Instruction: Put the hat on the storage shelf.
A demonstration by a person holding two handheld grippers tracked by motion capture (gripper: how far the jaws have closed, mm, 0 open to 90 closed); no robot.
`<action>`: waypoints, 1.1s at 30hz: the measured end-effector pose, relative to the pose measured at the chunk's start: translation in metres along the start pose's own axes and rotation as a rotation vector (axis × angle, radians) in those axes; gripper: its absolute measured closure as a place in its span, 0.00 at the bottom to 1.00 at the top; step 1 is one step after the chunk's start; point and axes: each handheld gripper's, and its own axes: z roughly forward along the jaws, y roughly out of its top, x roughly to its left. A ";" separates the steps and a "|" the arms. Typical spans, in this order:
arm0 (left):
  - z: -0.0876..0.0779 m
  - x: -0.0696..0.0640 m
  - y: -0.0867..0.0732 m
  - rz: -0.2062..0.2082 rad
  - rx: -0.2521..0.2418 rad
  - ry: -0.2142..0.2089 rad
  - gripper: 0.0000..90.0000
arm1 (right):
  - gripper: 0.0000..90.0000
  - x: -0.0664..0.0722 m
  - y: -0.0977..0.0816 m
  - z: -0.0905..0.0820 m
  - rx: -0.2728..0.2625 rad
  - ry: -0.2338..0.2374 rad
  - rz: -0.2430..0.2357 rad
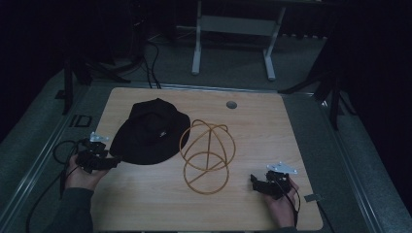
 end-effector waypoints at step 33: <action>-0.001 0.002 0.045 0.099 0.105 -0.009 0.52 | 0.16 0.000 0.000 0.000 0.000 0.005 -0.004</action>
